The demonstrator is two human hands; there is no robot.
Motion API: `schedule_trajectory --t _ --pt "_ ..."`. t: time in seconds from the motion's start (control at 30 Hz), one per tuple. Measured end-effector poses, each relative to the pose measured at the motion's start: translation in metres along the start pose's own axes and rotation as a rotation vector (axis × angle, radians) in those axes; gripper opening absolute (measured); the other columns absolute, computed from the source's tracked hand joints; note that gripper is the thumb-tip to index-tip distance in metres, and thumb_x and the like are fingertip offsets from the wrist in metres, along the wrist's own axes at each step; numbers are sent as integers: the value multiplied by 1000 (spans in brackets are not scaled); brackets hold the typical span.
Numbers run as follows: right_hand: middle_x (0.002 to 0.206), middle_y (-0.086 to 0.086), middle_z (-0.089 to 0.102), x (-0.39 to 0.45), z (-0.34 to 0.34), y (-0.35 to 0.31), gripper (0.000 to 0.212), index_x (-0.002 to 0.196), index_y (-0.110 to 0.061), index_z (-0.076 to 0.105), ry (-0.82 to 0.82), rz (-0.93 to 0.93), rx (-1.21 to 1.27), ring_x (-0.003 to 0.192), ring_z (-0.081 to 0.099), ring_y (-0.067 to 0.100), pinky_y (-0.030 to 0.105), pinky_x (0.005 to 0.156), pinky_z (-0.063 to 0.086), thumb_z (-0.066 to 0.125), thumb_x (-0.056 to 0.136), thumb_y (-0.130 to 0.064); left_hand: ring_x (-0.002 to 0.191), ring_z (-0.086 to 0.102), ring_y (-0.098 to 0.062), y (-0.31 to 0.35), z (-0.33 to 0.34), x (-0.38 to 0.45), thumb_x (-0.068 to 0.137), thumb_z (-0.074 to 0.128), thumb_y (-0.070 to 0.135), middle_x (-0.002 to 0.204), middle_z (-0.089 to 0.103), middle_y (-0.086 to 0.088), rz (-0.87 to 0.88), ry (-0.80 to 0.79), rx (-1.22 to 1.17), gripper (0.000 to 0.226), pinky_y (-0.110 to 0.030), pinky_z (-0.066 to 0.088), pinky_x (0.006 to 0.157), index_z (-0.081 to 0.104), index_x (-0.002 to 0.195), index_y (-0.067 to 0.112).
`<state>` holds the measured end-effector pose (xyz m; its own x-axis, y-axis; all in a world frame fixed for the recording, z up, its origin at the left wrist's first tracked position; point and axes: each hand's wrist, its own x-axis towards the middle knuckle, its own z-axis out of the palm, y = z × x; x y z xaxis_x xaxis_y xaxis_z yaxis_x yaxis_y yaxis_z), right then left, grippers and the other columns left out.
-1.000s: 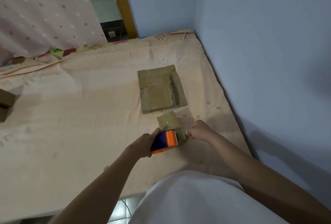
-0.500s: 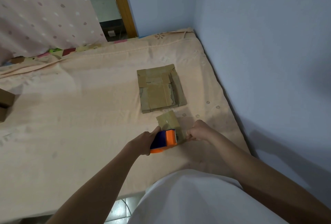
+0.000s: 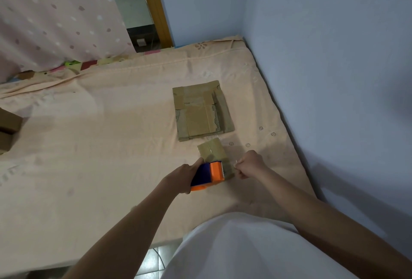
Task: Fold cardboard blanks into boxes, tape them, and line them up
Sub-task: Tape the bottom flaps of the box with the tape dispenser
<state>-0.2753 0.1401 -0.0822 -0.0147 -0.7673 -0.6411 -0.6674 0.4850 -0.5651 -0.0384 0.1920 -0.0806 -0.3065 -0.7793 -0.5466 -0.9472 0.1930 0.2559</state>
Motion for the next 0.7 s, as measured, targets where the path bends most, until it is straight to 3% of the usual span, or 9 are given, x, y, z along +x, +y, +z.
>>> schedule_trajectory --t 0.13,0.2,0.33,0.47,0.53,0.6,0.7 --pt "65 13 72 4 6 4 24 69 1 75 24 -13 -65 64 73 28 38 70 63 64 87 -11 86 59 -20 1 -1 2 72 77 3 110 63 -9 -1 -4 6 89 -30 53 70 23 140 22" --pt "82 13 75 6 8 4 21 85 0 75 48 -16 -98 81 73 29 36 72 61 66 90 -18 88 62 -21 3 -3 3 72 77 4 109 63 -9 -2 -6 12 91 -32 55 72 22 141 23" --pt "106 12 68 2 13 0 22 108 -3 65 96 -44 -211 104 64 31 27 71 42 63 95 -21 85 60 -21 7 -6 3 72 77 3 108 64 -10 1 -6 22 90 -32 53 69 23 141 23" --pt "112 12 67 5 14 3 23 109 -11 64 147 -46 -288 105 64 32 37 82 55 66 90 -24 86 63 -24 7 -9 2 70 77 4 106 64 -10 -16 -11 35 94 -37 57 73 20 142 26" --pt "106 14 67 0 11 1 22 105 -8 65 205 -73 -265 102 65 34 37 81 54 70 88 -22 86 64 -25 8 -9 1 70 77 4 104 64 -10 -15 -15 39 94 -38 58 73 21 143 25" --pt "85 11 66 -2 12 -2 9 85 -5 67 241 -130 -229 90 65 34 31 70 48 63 91 -10 87 65 -25 10 -9 0 70 77 3 104 65 -10 -14 -10 40 94 -37 57 73 22 144 24" --pt "70 3 65 -1 20 -6 21 73 -5 72 163 -177 -192 76 66 22 27 66 47 65 92 -11 88 65 -26 10 -8 0 71 77 3 105 65 -11 -24 -9 43 95 -38 58 75 21 145 24"
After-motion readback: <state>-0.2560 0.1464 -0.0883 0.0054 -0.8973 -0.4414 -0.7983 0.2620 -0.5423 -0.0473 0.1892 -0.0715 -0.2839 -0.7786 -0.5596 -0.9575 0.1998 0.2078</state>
